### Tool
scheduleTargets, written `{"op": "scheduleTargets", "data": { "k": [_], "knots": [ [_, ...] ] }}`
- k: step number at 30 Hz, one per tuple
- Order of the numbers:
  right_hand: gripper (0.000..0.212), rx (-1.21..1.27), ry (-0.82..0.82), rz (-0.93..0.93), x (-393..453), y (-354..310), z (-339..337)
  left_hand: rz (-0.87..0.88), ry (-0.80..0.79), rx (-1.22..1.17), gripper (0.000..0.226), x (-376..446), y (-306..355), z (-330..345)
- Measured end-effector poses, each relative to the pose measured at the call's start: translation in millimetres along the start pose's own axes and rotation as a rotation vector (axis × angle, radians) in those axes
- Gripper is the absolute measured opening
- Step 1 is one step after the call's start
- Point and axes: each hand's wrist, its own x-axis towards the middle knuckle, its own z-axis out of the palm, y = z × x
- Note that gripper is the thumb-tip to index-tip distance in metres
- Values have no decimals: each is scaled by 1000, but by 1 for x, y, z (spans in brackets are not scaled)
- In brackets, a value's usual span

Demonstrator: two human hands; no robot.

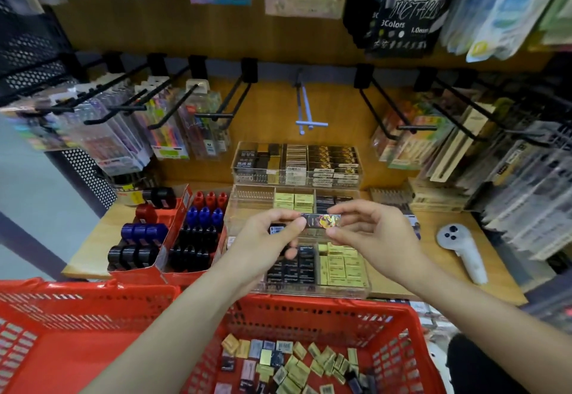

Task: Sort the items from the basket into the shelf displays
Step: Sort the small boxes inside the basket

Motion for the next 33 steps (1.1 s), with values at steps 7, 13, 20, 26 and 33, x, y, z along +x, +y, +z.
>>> {"op": "scheduleTargets", "data": {
  "k": [7,13,20,26,33],
  "knots": [
    [29,-608,225,-266,46,23,-15,-201,6,-457,43,26,6,-8],
    [37,-740,363,57,120,37,-33,-182,87,-300,59,41,6,-26],
    [33,-756,311,51,141,49,-33,-148,135,-351,48,53,-5,-31],
    [33,-741,291,51,151,51,-29,-136,107,-307,41,56,-10,-25],
    [34,-771,242,150,151,43,-27,-135,144,-260,37,51,-10,-10]
  ]
}}
